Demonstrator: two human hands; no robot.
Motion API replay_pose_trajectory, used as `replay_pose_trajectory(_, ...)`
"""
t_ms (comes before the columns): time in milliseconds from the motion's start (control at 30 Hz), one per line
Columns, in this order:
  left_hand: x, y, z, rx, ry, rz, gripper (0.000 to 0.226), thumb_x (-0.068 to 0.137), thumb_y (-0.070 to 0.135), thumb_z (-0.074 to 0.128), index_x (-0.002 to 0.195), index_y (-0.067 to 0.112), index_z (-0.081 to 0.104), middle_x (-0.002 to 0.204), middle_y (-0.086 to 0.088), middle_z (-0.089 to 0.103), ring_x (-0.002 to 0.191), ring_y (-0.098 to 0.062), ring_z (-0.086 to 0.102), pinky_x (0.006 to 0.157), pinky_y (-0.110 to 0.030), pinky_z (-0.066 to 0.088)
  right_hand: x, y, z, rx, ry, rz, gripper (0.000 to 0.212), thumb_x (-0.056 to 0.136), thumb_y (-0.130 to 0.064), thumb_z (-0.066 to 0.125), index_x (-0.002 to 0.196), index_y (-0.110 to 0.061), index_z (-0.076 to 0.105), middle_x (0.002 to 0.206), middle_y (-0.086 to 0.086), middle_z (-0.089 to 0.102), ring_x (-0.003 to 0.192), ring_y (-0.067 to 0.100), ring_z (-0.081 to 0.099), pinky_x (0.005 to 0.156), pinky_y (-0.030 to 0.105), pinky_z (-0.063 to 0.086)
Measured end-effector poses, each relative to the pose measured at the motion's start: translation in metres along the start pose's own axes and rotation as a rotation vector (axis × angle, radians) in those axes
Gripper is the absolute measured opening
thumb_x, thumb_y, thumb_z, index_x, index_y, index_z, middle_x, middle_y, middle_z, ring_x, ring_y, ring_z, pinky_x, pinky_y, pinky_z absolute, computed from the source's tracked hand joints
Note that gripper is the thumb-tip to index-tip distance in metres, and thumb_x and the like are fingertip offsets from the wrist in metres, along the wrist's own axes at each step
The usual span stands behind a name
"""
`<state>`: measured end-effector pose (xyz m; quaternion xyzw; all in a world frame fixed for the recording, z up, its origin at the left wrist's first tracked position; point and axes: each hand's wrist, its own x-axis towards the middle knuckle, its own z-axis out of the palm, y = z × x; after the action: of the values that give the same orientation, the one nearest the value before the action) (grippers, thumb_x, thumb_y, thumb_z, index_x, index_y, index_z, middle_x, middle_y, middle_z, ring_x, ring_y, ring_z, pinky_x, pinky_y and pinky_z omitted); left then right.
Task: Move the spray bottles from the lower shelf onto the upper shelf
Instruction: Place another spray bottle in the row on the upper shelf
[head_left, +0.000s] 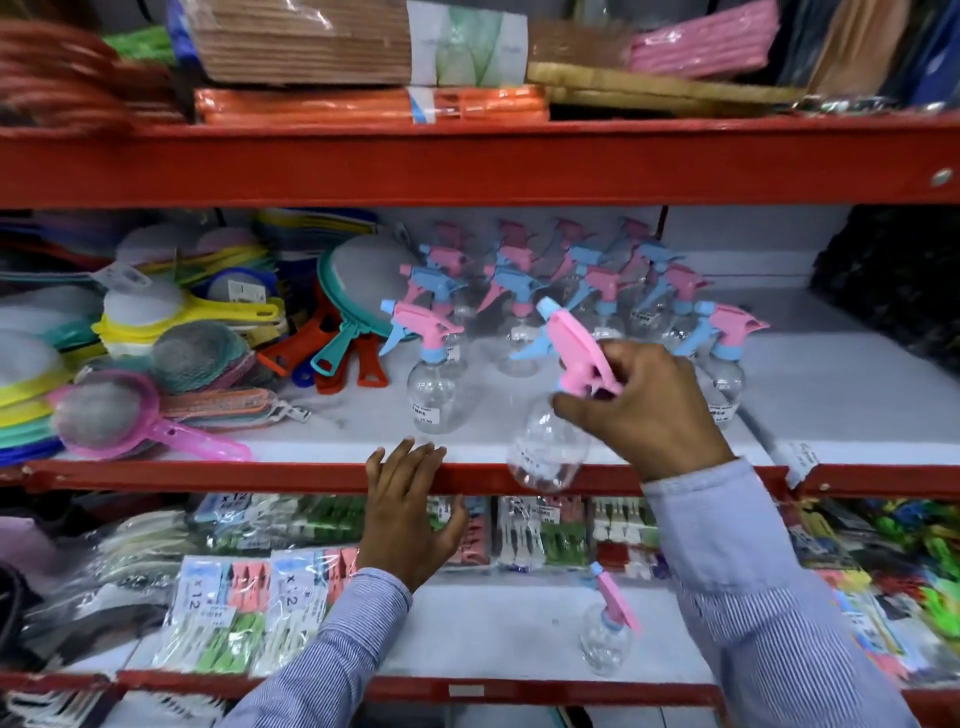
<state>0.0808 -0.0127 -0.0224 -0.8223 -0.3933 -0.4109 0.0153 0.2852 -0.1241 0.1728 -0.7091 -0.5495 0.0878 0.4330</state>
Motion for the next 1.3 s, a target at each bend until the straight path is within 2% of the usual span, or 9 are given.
replay_pose_trajectory(133,-0.002,0.0,-0.003,0.019,-0.044,-0.013,0.061,0.075,0.045,0.065,0.125,0.012,0.058,0.127,-0.008,0.062,0.132,-0.026,0.047,0.114,-0.058,0.028,0.053,0.008,0.024,0.011,0.072,0.009,0.02,0.064,-0.023,0.078,0.075,-0.008,0.07,0.074,0.008,0.071,0.069,0.025,0.065,0.055,0.025,0.044)
replay_pose_trajectory(300,-0.003,0.001,-0.006,0.036,-0.08,-0.04,0.063,0.075,0.049,0.064,0.128,0.014,0.056,0.131,-0.006,0.06,0.134,-0.024,0.044,0.117,-0.055,0.025,0.091,0.037,0.062,-0.062,0.027,0.083,0.021,0.065,-0.03,0.077,0.066,-0.017,0.06,0.071,0.007,0.065,0.07,0.026,0.061,0.064,0.022,0.039)
replay_pose_trajectory(467,-0.003,0.002,-0.005,0.035,-0.099,-0.059,0.065,0.074,0.048,0.064,0.129,0.015,0.055,0.131,-0.004,0.059,0.134,-0.023,0.043,0.116,-0.055,0.026,0.093,0.045,0.078,-0.052,0.084,0.053,0.024,0.068,-0.033,0.075,0.084,-0.015,0.07,0.086,0.008,0.075,0.08,0.027,0.068,0.071,0.023,0.045)
replay_pose_trajectory(733,-0.003,0.004,-0.007,0.02,-0.098,-0.067,0.061,0.076,0.045,0.061,0.13,0.017,0.054,0.13,-0.004,0.06,0.133,-0.023,0.044,0.117,-0.051,0.023,0.086,0.053,0.091,0.003,0.197,0.013,0.042,0.066,-0.045,0.08,0.099,-0.02,0.072,0.1,0.008,0.071,0.086,0.025,0.067,0.078,0.025,0.048)
replay_pose_trajectory(800,-0.003,0.004,-0.006,0.008,-0.082,-0.06,0.059,0.077,0.043,0.06,0.129,0.016,0.056,0.128,-0.004,0.061,0.132,-0.023,0.045,0.117,-0.049,0.022,0.086,0.054,0.093,0.061,0.214,0.016,0.041,0.065,-0.042,0.083,0.099,-0.02,0.071,0.097,0.004,0.074,0.079,0.02,0.068,0.076,0.022,0.05)
replay_pose_trajectory(900,-0.002,0.005,-0.006,0.0,-0.068,-0.057,0.057,0.077,0.042,0.059,0.127,0.015,0.057,0.126,-0.005,0.062,0.13,-0.024,0.046,0.117,-0.048,0.021,0.087,0.053,0.094,0.176,0.219,0.059,0.045,0.065,-0.03,0.085,0.105,-0.018,0.067,0.093,0.0,0.075,0.062,0.005,0.061,0.069,0.008,0.049)
replay_pose_trajectory(1033,-0.002,0.004,-0.005,0.002,-0.076,-0.062,0.057,0.077,0.041,0.059,0.128,0.015,0.057,0.126,-0.005,0.061,0.13,-0.023,0.046,0.118,-0.046,0.019,0.088,0.05,0.096,0.294,0.184,0.104,0.06,0.069,-0.021,0.084,0.122,-0.014,0.057,0.098,0.004,0.073,0.07,0.013,0.063,0.081,0.026,0.056)
replay_pose_trajectory(1200,-0.003,0.004,-0.005,0.008,-0.092,-0.076,0.057,0.078,0.041,0.059,0.129,0.016,0.056,0.128,-0.004,0.06,0.131,-0.022,0.045,0.12,-0.045,0.018,0.088,0.048,0.097,0.329,0.174,0.119,0.067,0.071,-0.018,0.082,0.13,-0.011,0.051,0.092,0.0,0.067,0.079,0.017,0.064,0.081,0.023,0.052)
replay_pose_trajectory(1300,-0.002,0.005,-0.005,0.005,-0.088,-0.078,0.057,0.078,0.04,0.059,0.129,0.016,0.056,0.128,-0.005,0.061,0.131,-0.023,0.045,0.119,-0.046,0.019,0.09,0.05,0.1,0.329,0.172,0.119,0.069,0.072,-0.019,0.081,0.132,-0.012,0.049,0.101,0.006,0.072,0.083,0.02,0.067,0.086,0.028,0.054)
